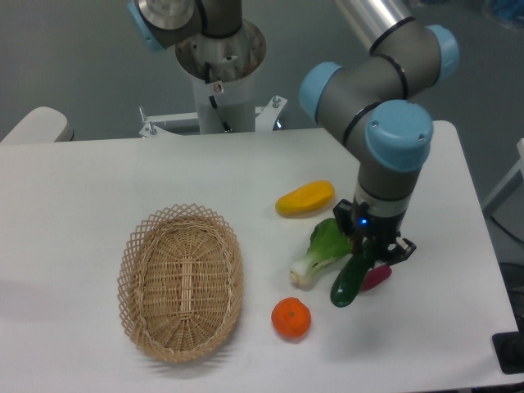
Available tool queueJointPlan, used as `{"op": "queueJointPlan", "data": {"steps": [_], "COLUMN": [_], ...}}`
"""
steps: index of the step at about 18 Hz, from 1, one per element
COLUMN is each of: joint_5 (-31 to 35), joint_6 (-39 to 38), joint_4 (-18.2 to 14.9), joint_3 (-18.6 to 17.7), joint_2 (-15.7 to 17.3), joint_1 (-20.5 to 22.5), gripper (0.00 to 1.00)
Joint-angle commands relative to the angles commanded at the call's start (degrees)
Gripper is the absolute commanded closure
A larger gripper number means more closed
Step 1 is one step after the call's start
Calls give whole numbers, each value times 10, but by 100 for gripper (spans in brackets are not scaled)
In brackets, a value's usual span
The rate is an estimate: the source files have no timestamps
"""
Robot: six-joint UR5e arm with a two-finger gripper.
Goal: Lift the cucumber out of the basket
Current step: 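Carry the held cucumber away from the basket toward the sweet potato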
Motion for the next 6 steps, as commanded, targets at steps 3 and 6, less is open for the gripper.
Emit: {"op": "queueJointPlan", "data": {"steps": [3,6], "joint_5": [0,1], "joint_6": [-1,0], "joint_4": [-3,-2], "joint_3": [0,1], "joint_2": [0,0], "joint_1": [-1,-1], "gripper": [82,82]}}
